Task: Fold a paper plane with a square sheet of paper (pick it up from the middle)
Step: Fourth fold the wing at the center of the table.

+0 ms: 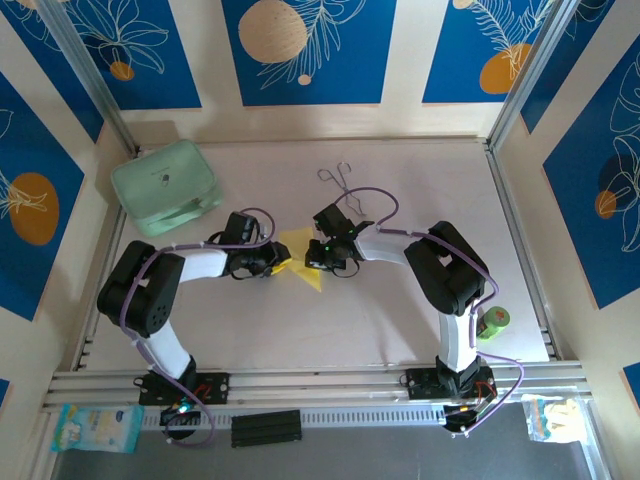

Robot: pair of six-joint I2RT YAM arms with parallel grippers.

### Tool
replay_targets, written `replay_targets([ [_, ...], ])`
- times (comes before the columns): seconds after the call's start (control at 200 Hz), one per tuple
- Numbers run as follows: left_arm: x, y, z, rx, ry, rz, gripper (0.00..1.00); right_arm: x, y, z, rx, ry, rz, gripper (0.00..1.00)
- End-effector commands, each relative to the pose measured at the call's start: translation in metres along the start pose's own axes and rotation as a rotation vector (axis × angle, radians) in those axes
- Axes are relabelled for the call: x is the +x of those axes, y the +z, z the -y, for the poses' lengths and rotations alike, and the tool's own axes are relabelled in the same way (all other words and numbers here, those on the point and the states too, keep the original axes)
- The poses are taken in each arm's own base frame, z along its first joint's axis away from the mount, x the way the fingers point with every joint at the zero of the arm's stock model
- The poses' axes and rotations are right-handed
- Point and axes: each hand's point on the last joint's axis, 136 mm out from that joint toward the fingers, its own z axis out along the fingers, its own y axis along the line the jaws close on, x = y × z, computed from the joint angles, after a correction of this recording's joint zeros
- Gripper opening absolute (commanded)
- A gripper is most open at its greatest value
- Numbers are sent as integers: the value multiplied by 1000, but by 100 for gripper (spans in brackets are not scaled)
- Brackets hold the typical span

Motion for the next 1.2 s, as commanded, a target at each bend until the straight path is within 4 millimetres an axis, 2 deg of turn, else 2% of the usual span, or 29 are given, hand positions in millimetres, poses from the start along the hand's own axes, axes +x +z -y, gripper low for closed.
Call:
replay_targets([
  [0.0,0,5,6,12,17,-22,31,15,12,18,37,28,-62,15],
  [0.355,-1,11,7,24,23,-31,31,16,13,20,41,30,-67,15],
  [0.71,-3,13,11,45,51,-50,25,15,11,19,37,17,-63,14],
  [0.895,-4,13,13,58,62,-48,21,8,3,10,4,-26,-37,15],
  [1.081,-4,12,16,65,80,-55,17,-2,-11,-2,-31,-76,7,20],
  [1.196,-4,11,18,63,82,-56,12,-7,-22,-12,-65,-141,45,29],
])
